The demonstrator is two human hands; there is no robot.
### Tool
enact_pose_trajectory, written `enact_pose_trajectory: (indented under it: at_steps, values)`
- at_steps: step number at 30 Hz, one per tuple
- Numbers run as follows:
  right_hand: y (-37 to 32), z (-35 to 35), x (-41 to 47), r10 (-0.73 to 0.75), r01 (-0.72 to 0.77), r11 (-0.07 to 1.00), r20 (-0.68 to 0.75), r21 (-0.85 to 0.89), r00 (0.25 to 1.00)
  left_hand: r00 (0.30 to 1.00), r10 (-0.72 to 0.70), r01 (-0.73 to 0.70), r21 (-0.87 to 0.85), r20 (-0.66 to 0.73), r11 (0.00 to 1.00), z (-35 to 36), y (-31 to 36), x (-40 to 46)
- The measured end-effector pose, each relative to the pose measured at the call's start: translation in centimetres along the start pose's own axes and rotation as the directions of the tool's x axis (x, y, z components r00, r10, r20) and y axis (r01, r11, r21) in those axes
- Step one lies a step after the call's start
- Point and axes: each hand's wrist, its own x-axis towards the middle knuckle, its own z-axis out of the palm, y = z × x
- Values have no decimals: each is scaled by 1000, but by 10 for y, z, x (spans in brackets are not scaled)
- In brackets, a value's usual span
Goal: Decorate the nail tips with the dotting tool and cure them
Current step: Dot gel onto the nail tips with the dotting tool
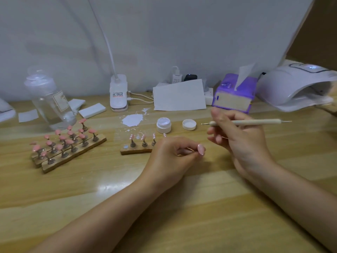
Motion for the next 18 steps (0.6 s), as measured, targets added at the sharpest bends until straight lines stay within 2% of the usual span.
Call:
enact_pose_trajectory:
  at_steps: [10, 18]
  values:
    - [13, 2, -7, -20, 18, 999, 52, 34, 998, 999, 10, -7, 106, -30, 994, 2, 1, 0]
    - [15, 1, -5, -45, 52, 996, 99, -76, 994, 998, 31, -23, 177, -45, 984, 3, 2, 1]
